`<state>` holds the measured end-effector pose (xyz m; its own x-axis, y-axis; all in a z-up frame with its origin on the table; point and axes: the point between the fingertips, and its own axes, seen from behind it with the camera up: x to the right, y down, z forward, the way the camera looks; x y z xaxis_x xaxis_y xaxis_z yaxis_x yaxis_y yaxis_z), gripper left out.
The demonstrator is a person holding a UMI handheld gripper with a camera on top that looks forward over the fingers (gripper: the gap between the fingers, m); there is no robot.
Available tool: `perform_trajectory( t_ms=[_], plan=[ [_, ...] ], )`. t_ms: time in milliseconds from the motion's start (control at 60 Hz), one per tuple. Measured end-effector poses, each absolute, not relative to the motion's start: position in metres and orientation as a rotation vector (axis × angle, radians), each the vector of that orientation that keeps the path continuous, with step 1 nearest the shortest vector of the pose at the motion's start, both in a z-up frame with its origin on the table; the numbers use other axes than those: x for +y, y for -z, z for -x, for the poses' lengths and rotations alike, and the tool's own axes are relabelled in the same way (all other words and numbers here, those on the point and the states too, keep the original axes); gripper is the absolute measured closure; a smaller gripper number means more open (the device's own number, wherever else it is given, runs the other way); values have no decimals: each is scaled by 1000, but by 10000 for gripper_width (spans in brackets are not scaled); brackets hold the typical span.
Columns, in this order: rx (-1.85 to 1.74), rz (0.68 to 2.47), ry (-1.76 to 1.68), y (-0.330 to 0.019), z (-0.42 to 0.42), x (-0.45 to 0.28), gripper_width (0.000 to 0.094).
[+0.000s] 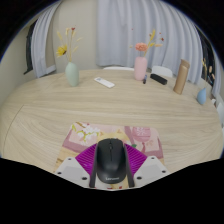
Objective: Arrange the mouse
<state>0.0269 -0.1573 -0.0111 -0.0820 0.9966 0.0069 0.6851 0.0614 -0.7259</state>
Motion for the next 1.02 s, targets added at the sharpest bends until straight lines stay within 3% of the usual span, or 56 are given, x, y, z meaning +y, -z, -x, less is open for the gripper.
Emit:
perform_trajectory(
  t_ms=[50,117,133,500,767,1017],
  plan=[
    [-1832,1686,-784,12,-28,-159,405],
    [-1832,1718,-770,7,-34,-154,92],
    [-1830,1719,-774,4,-35,-153,67],
    [-1747,1743,-733,-86,-146,-33,82],
    [-1665,1790,-650,-101,-238,62,70],
    [-1635,1838,-628,-100,-287,108,72]
  ],
)
